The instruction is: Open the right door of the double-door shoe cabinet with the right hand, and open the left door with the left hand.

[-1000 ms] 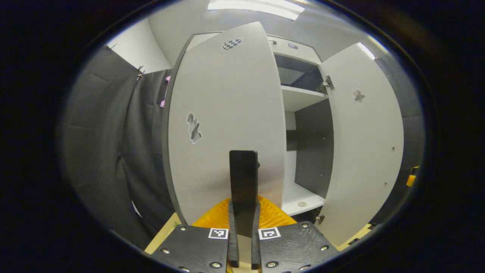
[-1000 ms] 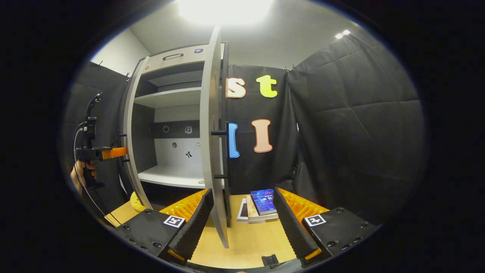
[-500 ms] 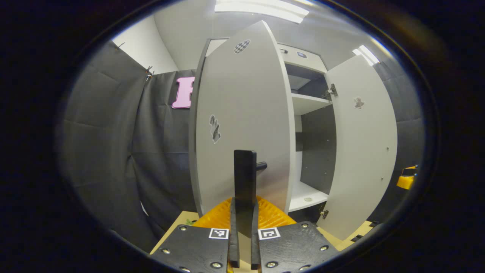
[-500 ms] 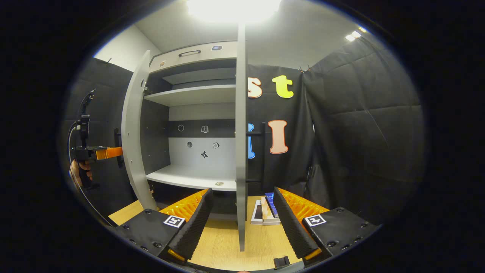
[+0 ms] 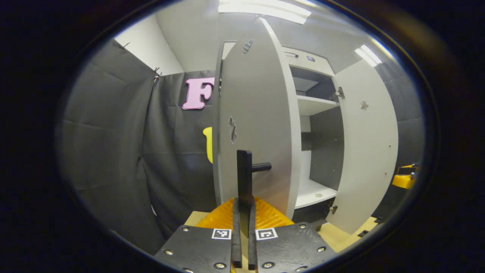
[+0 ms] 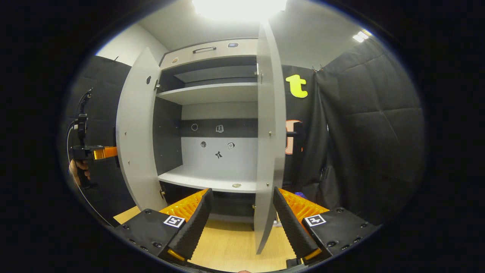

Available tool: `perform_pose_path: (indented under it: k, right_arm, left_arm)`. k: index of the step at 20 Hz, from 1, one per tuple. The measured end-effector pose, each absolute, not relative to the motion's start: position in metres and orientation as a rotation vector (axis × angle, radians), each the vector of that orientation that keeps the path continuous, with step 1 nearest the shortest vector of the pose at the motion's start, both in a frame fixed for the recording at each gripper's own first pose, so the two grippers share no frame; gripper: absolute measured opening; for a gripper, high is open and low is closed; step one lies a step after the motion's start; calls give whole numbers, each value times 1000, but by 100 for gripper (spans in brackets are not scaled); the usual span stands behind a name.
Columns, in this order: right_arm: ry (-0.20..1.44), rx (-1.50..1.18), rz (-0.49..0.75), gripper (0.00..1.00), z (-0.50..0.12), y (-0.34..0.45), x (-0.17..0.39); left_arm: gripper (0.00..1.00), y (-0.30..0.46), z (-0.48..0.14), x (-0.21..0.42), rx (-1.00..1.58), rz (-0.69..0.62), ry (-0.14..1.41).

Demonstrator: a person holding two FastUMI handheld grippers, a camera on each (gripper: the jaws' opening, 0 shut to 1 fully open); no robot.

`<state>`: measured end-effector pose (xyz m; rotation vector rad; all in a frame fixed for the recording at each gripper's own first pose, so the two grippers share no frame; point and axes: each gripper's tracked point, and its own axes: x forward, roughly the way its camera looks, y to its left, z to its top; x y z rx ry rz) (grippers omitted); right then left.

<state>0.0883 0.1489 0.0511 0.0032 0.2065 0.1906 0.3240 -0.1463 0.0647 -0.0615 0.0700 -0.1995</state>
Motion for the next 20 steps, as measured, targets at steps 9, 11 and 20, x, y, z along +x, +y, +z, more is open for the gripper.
perform_pose_path:
  k: [9,11,20]
  right_arm:
    - [195,-1,180,100,57,169,99]
    - [186,8,156,96,59,166,103]
    - [166,42,113,100,65,161,88]
  left_arm:
    - [6,-117,62,328,-71,-84,82]
    - [8,-126,59,326,-104,-120,95]
    - [4,-124,62,280,-142,-120,59]
